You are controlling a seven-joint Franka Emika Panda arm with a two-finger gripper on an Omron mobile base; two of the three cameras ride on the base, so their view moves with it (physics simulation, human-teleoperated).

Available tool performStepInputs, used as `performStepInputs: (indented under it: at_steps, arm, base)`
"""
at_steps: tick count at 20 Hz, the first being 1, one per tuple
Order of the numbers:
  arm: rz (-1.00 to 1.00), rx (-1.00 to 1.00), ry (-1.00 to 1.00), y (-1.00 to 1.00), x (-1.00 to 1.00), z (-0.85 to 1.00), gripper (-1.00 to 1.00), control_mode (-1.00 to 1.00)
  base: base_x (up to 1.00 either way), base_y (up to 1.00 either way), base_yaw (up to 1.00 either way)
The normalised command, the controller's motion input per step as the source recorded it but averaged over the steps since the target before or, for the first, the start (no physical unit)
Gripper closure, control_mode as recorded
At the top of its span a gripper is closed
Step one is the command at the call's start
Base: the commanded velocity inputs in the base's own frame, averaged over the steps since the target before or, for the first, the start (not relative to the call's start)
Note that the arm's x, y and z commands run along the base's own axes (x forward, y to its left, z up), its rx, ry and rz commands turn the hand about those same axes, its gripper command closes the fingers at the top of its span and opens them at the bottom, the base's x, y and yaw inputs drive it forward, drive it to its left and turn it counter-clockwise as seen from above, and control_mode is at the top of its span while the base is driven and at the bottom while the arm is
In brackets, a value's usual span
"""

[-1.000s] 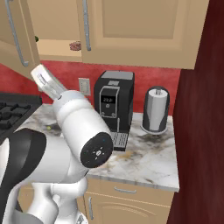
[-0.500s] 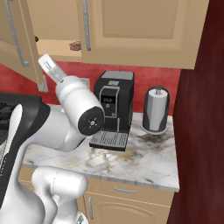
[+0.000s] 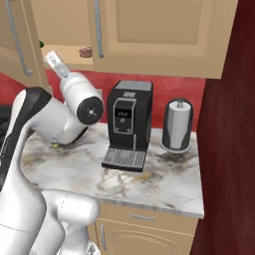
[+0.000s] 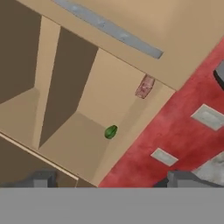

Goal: Pick the bar soap and spray from the cabinet and place them on the counter.

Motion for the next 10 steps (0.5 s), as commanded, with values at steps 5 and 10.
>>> performStepInputs:
  at_steps: [5, 10]
  arm:
    - [0.01, 0.00, 0.21, 0.27, 0.63, 0.05, -1.00, -1.00]
    - [0.10, 0.02, 0.26, 0.08, 0.41, 0.06, -1.00, -1.00]
  base:
    - [0.00, 0.00, 0.00]
    - [0.00, 0.00, 0.00]
